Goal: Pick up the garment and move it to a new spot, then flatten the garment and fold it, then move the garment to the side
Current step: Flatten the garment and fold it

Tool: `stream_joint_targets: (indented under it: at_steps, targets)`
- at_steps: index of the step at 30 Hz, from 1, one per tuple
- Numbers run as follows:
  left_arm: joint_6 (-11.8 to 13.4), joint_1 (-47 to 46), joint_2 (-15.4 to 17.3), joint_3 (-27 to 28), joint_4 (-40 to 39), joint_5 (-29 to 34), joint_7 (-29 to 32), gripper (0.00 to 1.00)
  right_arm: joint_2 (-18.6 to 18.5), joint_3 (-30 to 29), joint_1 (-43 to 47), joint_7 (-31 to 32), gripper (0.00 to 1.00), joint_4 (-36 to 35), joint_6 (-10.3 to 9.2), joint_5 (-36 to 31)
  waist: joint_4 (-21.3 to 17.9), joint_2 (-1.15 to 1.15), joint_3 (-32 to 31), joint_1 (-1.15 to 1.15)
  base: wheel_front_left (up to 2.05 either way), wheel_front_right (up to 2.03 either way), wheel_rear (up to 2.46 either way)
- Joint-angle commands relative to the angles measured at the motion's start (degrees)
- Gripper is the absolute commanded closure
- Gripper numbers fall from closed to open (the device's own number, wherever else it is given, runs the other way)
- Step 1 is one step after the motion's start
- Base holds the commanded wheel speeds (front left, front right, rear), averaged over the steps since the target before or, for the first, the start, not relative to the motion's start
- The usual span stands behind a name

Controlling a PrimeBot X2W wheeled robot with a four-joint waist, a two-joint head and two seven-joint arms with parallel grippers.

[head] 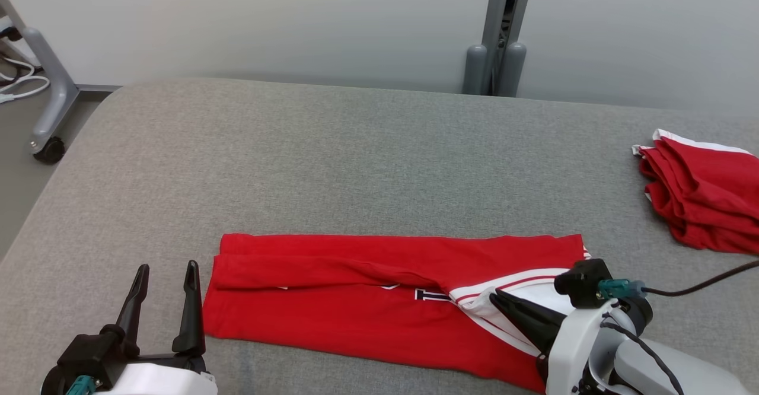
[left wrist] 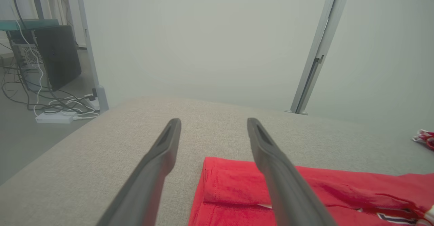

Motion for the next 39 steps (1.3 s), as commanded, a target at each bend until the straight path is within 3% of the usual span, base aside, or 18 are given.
stream_joint_targets:
  at_steps: [1,11,12,14,15,16,27,34,39]
  targets:
    - [0.1,-0.53,0.18,0.15,0.11,-0.21,-0.17,0.0,-0.67,0.12,0.68,-0.54,1.0,-0.72,0.0,0.36,-0.44,0.0,0.06,0.0,0.0,0.0,0.0]
    - [-0.27,-1.13,0.18,0.32,0.82,-0.18,-0.17,0.0,-2.2,0.92,4.41,-0.17,1.0,-7.76,0.0,3.59,-2.14,0.0,0.72,0.0,0.0,0.0,0.0]
    - [-0.31,-1.22,0.18,0.35,0.93,-0.18,-0.17,0.0,-2.12,1.01,4.59,0.01,0.84,-7.95,0.0,3.7,-2.29,0.0,0.76,0.0,0.0,0.0,0.0]
    - [-0.37,-1.29,0.18,0.42,1.26,-0.15,-0.17,0.0,-2.0,1.15,4.86,0.1,0.18,-8.2,0.0,3.95,-2.56,0.0,0.75,0.0,0.0,0.0,0.0]
    - [-0.42,-1.34,0.19,0.53,1.37,-0.12,-0.17,0.0,-1.95,1.21,5.01,0.04,0.04,-8.57,0.0,4.21,-2.74,0.0,0.72,0.0,0.0,0.0,0.0]
    - [-0.46,-1.39,0.18,0.54,1.45,-0.16,-0.17,0.0,-2.04,1.19,5.03,-0.26,0.0,-8.89,0.0,4.44,-2.91,0.0,0.68,0.0,0.0,0.0,0.0]
    - [-0.77,-1.47,0.18,1.09,2.33,0.62,-0.17,0.0,-5.11,-2.24,5.89,-2.78,0.0,-13.41,0.0,6.92,-5.1,0.0,0.27,0.0,0.0,0.0,0.0]
    - [-0.92,-1.19,0.18,1.08,1.09,1.02,-0.17,0.0,-5.08,-10.26,8.63,-3.63,0.0,-5.84,0.0,3.17,-5.23,0.0,-0.35,0.0,0.0,0.0,0.0]
    - [-0.94,-0.42,0.18,1.47,-0.01,1.69,-0.17,0.0,-3.14,-15.12,10.54,-2.54,0.0,0.22,0.0,1.96,-5.0,0.0,-0.67,0.0,0.0,0.0,0.0]
